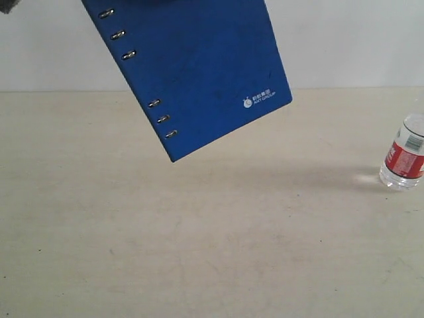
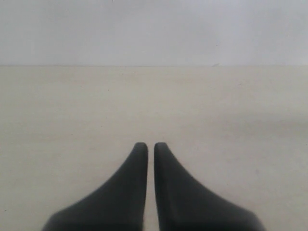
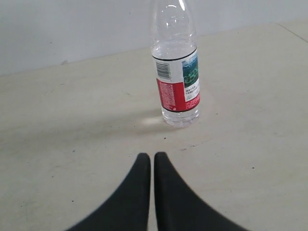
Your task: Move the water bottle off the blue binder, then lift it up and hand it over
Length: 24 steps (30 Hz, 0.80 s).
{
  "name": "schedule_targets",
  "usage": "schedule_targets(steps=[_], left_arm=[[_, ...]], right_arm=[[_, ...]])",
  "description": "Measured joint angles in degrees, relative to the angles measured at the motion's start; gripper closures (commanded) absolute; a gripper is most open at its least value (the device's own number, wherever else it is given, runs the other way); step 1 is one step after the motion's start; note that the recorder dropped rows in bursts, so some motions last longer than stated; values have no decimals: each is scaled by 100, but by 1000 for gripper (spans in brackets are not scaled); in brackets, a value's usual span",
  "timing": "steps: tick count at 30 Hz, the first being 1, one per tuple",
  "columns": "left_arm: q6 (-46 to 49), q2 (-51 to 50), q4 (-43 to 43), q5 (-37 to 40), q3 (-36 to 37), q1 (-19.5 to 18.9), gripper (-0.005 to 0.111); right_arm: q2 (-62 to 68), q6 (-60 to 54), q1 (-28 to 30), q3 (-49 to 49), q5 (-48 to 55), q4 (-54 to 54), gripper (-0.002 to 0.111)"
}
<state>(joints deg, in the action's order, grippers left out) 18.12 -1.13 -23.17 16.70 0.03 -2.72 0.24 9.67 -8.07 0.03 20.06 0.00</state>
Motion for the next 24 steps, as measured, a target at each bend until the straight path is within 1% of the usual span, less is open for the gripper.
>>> schedule_targets(steps=[4, 6, 10, 21, 24], left_arm=[[0, 0, 0, 0, 0, 0, 102], [0, 0, 0, 0, 0, 0, 102], [0, 0, 0, 0, 0, 0, 102], [0, 0, 0, 0, 0, 0, 102], [0, 0, 0, 0, 0, 0, 102]], right_arm=[[0, -1156, 0, 0, -118, 723, 108], [0, -1467, 0, 0, -146, 931, 108], [0, -1650, 0, 0, -155, 1029, 108], [0, -1691, 13, 0, -19, 985, 108], [0, -1701, 284, 0, 9, 996, 108]])
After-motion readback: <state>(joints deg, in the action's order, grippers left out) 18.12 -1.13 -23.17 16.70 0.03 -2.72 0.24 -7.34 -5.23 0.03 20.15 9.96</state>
